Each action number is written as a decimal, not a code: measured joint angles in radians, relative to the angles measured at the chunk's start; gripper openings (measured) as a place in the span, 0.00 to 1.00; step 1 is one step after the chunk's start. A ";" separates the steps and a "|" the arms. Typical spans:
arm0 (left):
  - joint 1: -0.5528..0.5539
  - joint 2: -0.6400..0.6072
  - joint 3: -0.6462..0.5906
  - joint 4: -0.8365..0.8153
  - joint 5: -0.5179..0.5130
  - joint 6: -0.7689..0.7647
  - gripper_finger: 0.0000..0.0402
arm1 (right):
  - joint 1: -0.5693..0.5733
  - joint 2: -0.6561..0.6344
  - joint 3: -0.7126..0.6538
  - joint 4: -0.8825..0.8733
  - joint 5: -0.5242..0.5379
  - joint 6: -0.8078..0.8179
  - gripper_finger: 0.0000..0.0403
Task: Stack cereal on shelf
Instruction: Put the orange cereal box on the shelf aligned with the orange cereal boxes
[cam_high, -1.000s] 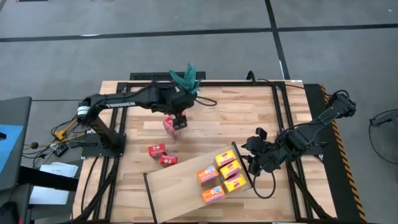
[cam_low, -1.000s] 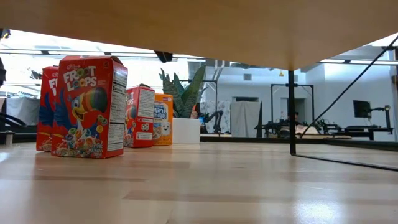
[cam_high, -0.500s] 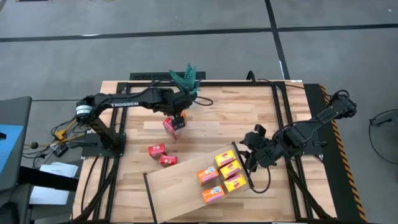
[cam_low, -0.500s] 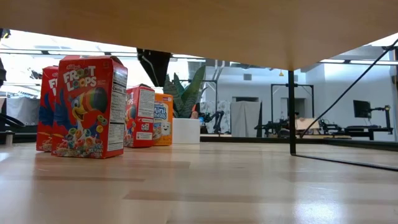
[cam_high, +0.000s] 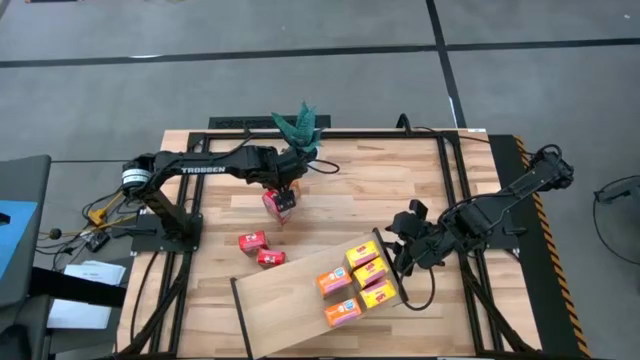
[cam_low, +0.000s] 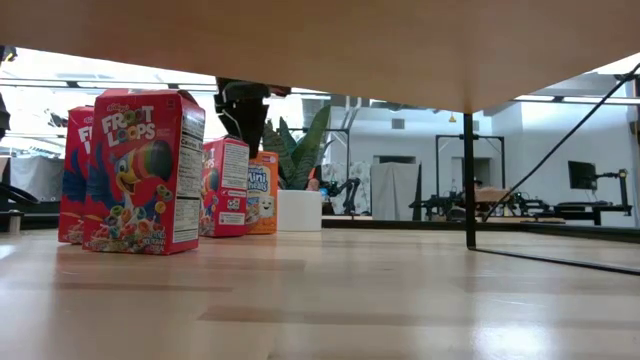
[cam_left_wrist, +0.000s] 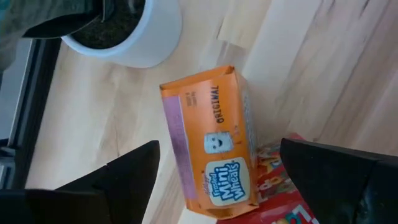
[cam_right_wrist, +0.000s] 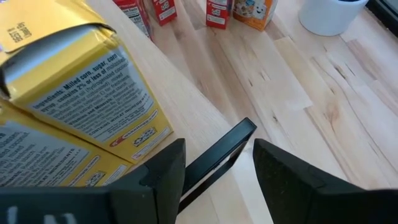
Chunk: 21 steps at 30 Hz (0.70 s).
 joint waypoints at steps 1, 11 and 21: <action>0.000 0.000 0.000 0.001 0.007 0.000 0.81 | 0.000 0.000 0.000 0.000 0.000 0.000 0.52; 0.000 0.000 0.000 0.009 0.036 -0.014 0.64 | 0.000 0.000 0.000 0.000 0.000 0.000 0.51; 0.000 0.000 0.000 0.002 0.035 -0.025 0.50 | 0.000 0.000 0.000 0.000 0.000 0.000 0.49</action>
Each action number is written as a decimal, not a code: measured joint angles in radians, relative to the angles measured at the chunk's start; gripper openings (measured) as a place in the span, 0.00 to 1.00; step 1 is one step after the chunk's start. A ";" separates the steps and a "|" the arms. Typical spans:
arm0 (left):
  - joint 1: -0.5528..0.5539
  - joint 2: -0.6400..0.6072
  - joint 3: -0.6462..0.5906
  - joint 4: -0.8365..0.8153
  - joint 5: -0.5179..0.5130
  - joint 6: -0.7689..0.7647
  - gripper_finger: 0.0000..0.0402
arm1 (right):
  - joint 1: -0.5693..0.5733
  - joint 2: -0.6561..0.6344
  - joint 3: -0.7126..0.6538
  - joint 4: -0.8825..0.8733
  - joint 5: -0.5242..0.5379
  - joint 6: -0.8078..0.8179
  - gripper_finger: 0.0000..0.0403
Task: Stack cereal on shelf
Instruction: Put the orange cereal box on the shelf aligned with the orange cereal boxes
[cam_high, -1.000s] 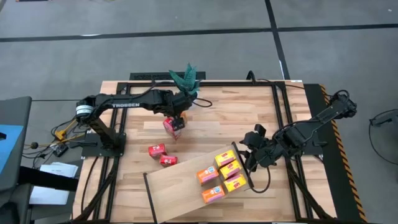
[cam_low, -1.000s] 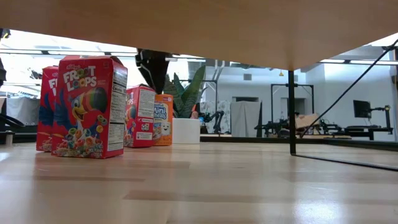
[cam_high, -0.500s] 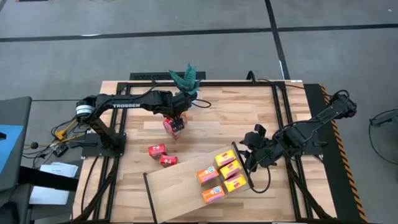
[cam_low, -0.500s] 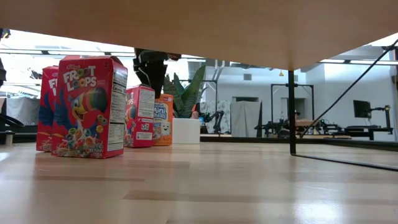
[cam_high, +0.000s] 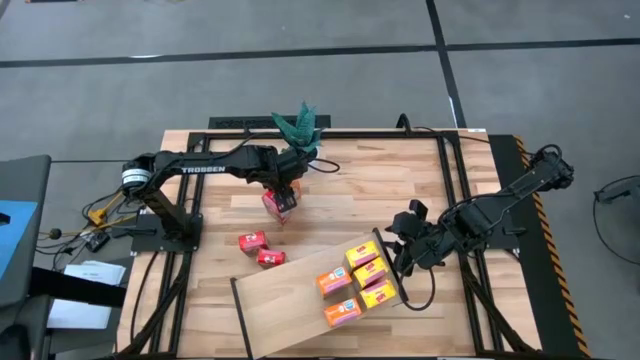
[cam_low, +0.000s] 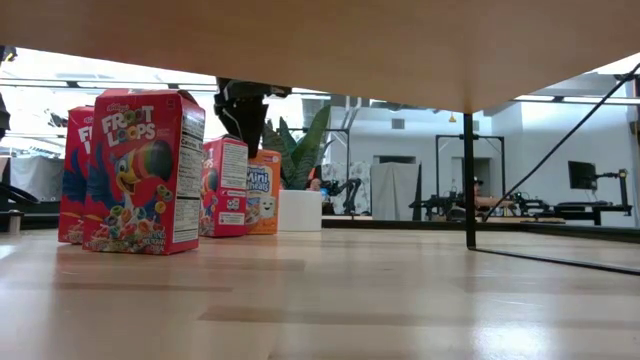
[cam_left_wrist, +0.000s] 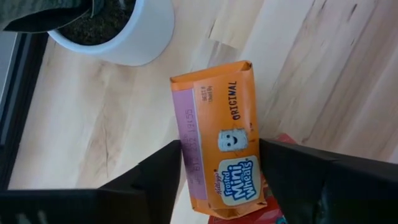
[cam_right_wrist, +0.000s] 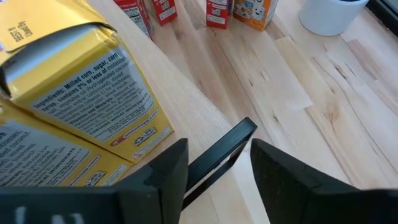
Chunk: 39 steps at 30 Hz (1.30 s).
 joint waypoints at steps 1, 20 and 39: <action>0.000 0.000 0.000 -0.001 0.000 0.000 0.49 | 0.000 0.000 0.000 0.000 0.000 0.000 0.49; 0.000 -0.008 0.042 -0.037 -0.001 -0.018 0.37 | 0.000 0.000 0.000 0.000 0.000 0.000 0.45; -0.238 -0.008 0.481 -0.363 0.003 -0.255 0.37 | 0.000 0.000 0.000 -0.004 0.000 -0.009 0.45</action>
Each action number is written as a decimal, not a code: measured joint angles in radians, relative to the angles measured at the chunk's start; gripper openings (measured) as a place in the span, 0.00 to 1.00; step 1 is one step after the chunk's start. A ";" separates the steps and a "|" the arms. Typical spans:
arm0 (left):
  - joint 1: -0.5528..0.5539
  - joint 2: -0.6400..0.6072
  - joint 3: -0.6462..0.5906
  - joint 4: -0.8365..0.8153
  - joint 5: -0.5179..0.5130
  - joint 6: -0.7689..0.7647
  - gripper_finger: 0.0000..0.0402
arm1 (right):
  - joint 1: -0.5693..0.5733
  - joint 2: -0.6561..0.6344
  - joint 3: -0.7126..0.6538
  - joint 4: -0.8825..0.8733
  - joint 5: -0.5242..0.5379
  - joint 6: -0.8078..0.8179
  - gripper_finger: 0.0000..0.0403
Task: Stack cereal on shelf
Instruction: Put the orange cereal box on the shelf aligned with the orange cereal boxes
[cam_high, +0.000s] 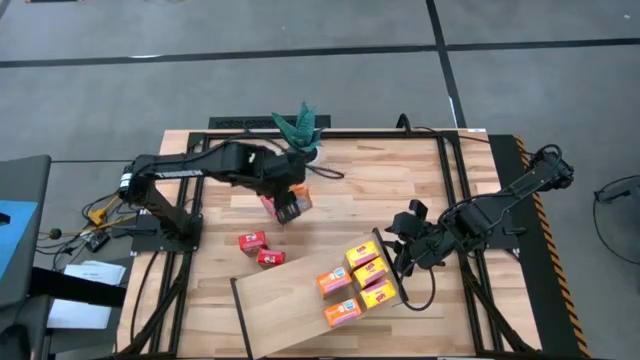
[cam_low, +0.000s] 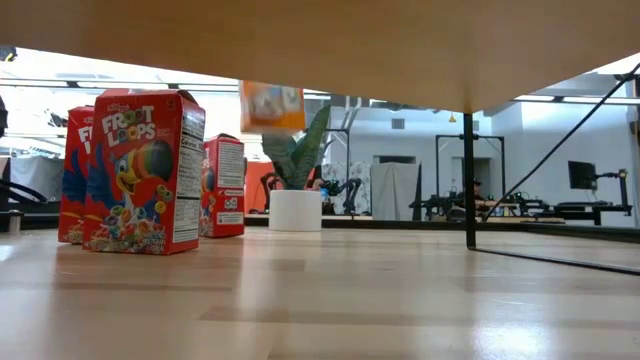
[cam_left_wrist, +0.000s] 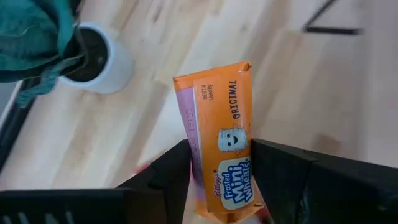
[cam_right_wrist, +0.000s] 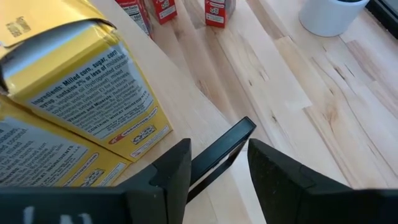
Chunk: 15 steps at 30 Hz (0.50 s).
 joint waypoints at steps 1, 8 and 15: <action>-0.023 0.000 0.021 -0.008 0.000 -0.021 0.37 | 0.000 0.000 0.000 0.000 0.000 0.000 0.45; -0.193 -0.001 0.099 0.010 0.001 -0.161 0.37 | 0.000 0.000 0.000 0.000 0.000 -0.003 0.44; -0.306 0.007 0.099 0.114 -0.019 -0.251 0.37 | 0.000 0.000 0.000 0.000 0.000 -0.002 0.45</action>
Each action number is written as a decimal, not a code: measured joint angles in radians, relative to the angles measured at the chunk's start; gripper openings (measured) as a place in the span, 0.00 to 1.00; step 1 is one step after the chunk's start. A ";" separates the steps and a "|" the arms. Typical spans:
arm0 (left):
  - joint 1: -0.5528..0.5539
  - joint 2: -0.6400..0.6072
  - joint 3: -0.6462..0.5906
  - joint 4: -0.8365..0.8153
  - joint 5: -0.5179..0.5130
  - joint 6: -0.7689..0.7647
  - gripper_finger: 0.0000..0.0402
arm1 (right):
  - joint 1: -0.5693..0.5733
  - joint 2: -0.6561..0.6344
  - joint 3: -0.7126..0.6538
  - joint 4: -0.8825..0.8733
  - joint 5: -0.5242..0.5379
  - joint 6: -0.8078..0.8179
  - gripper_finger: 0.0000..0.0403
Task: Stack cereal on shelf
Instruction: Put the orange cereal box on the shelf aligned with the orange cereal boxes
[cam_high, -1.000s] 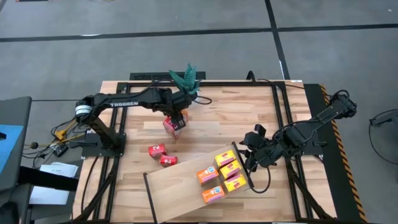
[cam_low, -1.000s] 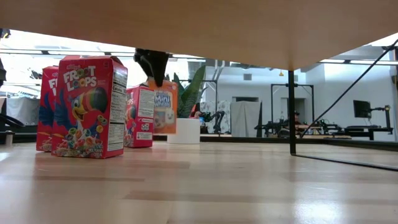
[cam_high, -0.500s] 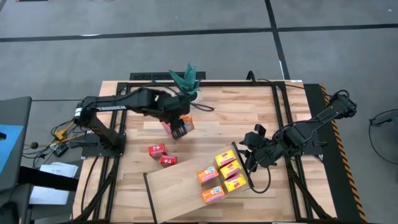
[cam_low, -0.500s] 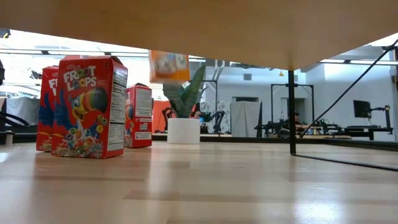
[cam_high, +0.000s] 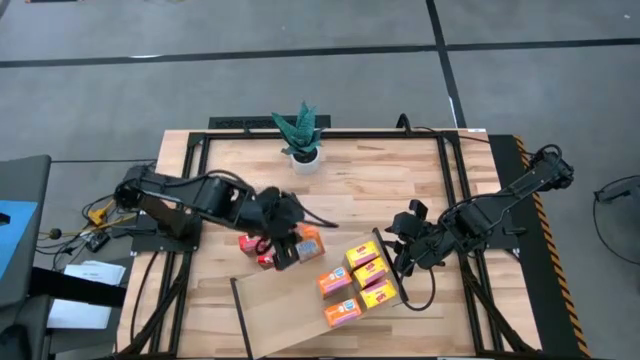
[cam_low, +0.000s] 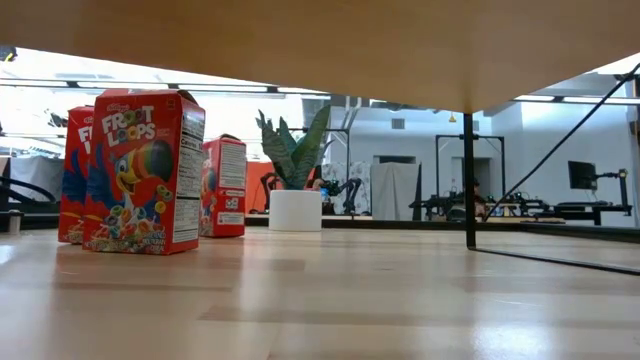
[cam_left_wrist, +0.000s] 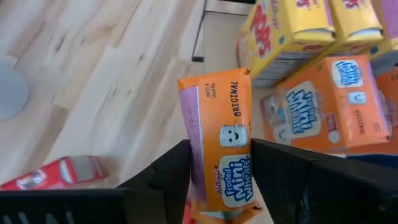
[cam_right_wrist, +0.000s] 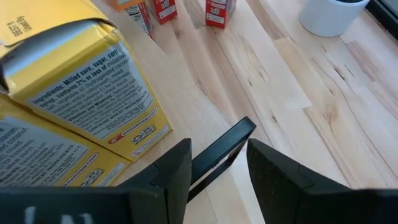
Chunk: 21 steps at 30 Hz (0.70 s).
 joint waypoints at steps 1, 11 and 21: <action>-0.011 0.003 0.000 0.004 -0.006 -0.006 0.37 | 0.000 0.000 0.000 0.000 0.000 0.000 0.45; -0.048 0.005 -0.016 0.074 -0.062 -0.050 0.37 | 0.000 0.000 0.000 0.000 0.000 0.000 0.43; -0.056 0.087 -0.019 0.152 0.047 -0.001 0.37 | 0.000 0.000 0.000 -0.004 -0.001 -0.021 0.44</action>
